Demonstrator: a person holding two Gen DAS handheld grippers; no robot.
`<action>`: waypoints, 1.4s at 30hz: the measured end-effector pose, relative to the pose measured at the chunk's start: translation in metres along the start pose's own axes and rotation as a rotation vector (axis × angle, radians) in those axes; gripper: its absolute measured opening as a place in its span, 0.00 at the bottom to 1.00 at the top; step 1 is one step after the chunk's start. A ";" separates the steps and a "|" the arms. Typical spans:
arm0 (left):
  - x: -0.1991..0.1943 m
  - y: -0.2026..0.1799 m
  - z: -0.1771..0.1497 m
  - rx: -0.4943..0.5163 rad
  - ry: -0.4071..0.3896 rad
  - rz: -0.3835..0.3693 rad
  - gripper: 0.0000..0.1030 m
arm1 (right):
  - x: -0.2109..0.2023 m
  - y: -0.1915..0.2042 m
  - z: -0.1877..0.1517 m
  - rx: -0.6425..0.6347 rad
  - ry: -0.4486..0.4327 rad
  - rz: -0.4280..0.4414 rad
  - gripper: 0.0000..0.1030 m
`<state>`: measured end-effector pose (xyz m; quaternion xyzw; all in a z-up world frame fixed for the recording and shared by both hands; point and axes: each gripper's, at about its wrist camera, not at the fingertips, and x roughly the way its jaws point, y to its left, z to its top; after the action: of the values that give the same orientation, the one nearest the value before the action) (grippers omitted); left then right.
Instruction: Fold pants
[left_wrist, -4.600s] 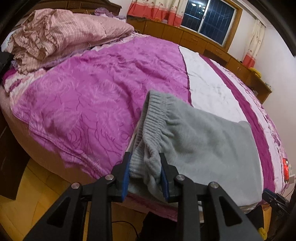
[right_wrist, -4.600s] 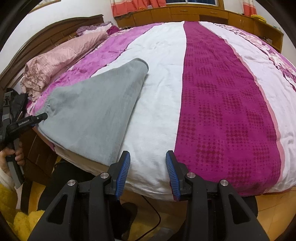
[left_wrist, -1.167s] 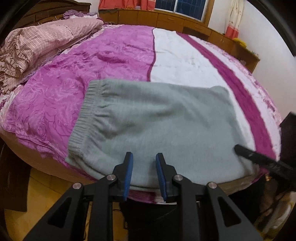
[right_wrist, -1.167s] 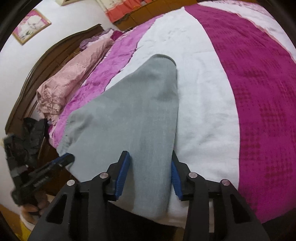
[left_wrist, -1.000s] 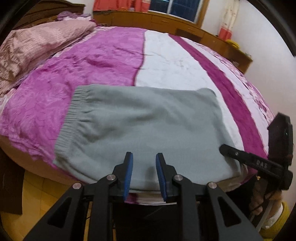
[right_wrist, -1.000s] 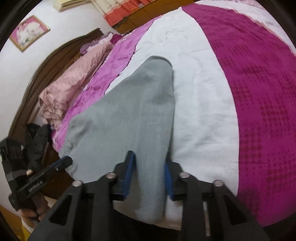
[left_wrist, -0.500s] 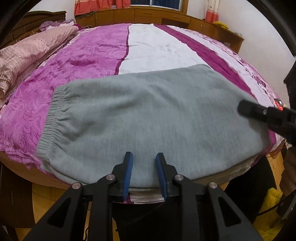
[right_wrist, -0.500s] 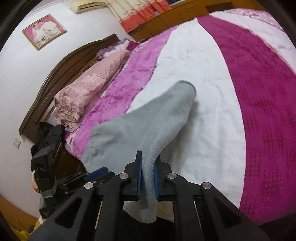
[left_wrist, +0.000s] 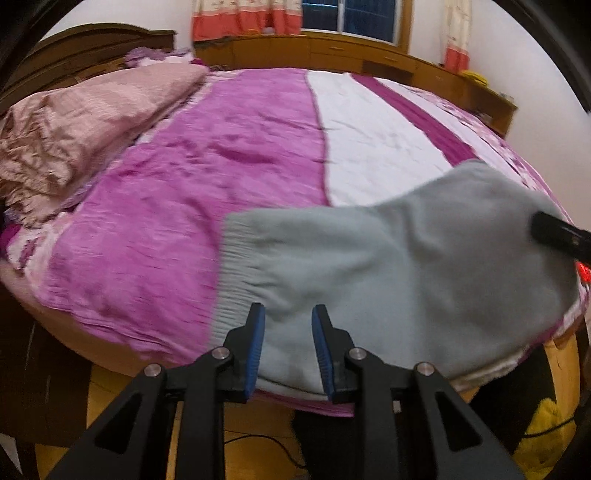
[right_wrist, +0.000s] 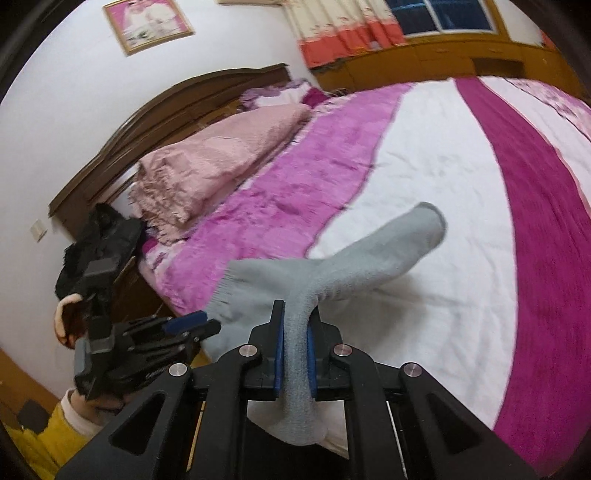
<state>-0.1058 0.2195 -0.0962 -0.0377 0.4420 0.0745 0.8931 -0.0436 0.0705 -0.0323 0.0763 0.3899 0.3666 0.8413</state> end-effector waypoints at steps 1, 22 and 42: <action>-0.001 0.009 0.003 -0.009 -0.001 0.005 0.26 | 0.002 0.007 0.005 -0.015 0.000 0.015 0.03; 0.008 0.091 0.008 -0.091 0.023 0.100 0.26 | 0.108 0.107 0.026 -0.211 0.176 0.119 0.03; 0.004 0.113 0.013 -0.117 0.013 0.098 0.26 | 0.155 0.116 0.008 -0.109 0.222 0.112 0.28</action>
<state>-0.1123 0.3330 -0.0919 -0.0688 0.4441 0.1435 0.8818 -0.0361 0.2599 -0.0719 0.0112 0.4553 0.4399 0.7740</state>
